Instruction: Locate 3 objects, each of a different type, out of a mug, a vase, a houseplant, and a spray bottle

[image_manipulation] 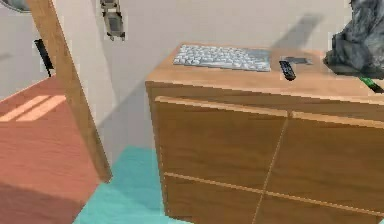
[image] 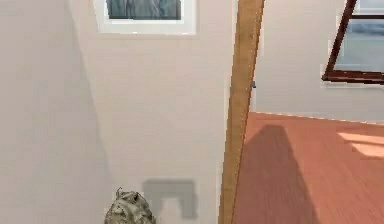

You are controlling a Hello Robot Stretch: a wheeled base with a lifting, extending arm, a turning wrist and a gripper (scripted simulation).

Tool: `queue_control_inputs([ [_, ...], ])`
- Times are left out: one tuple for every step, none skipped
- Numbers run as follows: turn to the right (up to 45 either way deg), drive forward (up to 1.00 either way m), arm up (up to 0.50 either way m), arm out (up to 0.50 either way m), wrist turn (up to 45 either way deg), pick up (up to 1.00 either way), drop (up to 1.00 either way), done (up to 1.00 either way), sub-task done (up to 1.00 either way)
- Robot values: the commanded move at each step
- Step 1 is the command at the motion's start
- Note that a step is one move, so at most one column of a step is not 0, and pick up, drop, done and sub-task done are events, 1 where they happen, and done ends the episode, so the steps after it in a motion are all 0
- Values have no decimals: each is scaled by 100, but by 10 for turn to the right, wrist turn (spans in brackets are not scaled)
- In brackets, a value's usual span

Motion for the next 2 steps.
queue_control_inputs([
  [330,0,0,0,0,0,0,0,0],
  [0,5,0,0,0,0,0,0,0],
])
